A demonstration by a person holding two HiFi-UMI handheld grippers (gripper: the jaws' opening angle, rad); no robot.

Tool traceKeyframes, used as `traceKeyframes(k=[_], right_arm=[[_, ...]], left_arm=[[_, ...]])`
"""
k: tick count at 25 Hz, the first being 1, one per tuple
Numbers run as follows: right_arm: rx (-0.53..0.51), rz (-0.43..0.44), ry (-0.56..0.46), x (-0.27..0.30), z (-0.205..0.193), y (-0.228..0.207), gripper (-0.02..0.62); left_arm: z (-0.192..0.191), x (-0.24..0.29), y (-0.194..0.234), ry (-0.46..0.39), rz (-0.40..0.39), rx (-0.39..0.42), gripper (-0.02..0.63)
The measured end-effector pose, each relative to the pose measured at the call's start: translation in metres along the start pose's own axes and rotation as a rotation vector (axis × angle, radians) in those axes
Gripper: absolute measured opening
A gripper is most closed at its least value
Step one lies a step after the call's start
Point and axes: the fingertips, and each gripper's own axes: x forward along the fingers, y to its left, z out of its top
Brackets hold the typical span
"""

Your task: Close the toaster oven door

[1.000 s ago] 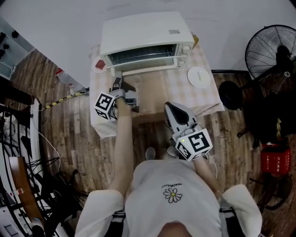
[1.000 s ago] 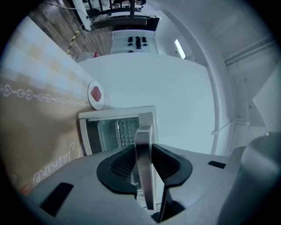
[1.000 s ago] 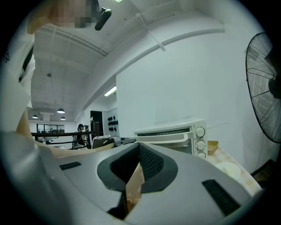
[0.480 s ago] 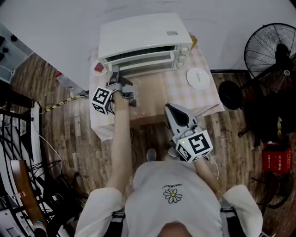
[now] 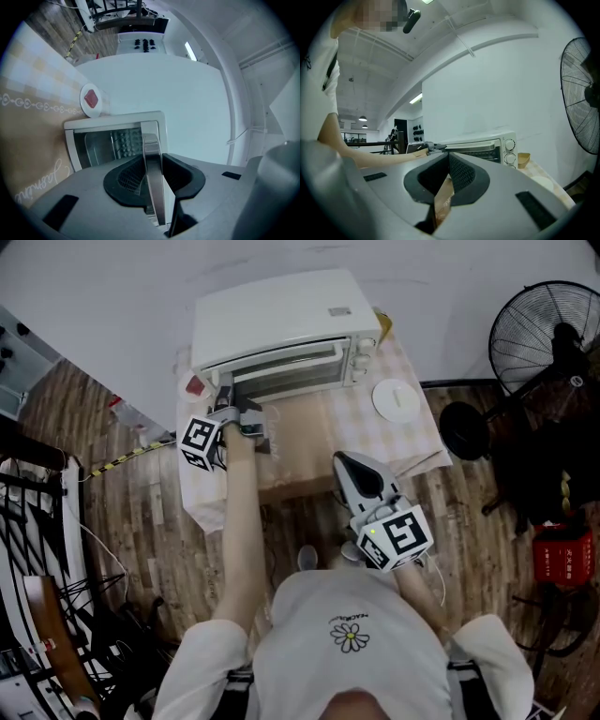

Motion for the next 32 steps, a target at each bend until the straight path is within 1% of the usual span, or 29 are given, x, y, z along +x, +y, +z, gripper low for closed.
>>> traceKeyframes(k=[6,11,13,16,20,24,26,27,29,32], right_arm=[[0.006,-0.006,-0.005,0.0,0.002,-0.002,0.009],[0.004,0.009,-0.023,0.005,0.009,0.003,0.009],[0.003,0.008,-0.038,0.007,0.012,0.005,0.009],[-0.006,0.014,-0.058,0.008,0.018,0.011,0.009],[-0.017,0.022,-0.07,0.006,0.024,0.016,0.009],[-0.02,0.025,-0.08,0.004,0.025,0.015,0.009],[-0.021,0.03,-0.082,0.003,0.026,0.017,0.009],[-0.022,0.035,-0.084,0.004,0.027,0.018,0.009],[-0.024,0.045,-0.092,0.007,0.03,0.019,0.009],[-0.029,0.053,-0.113,0.011,0.037,0.021,0.009]], left_arm=[[0.002,0.005,0.0,-0.012,0.01,0.003,0.121],[0.002,0.006,-0.001,-0.018,0.018,0.003,0.121],[0.002,0.006,-0.002,-0.031,0.022,0.025,0.124],[0.001,0.002,-0.005,-0.042,0.034,0.1,0.132],[0.003,-0.004,-0.011,-0.061,0.078,0.144,0.189],[0.002,-0.012,-0.013,-0.064,0.153,0.262,0.21],[0.005,-0.019,-0.017,-0.072,0.166,0.301,0.212],[0.008,-0.022,-0.024,-0.083,0.158,0.333,0.21],[0.016,-0.027,-0.046,-0.1,0.121,0.448,0.21],[0.017,-0.032,-0.092,-0.102,0.042,0.696,0.21]])
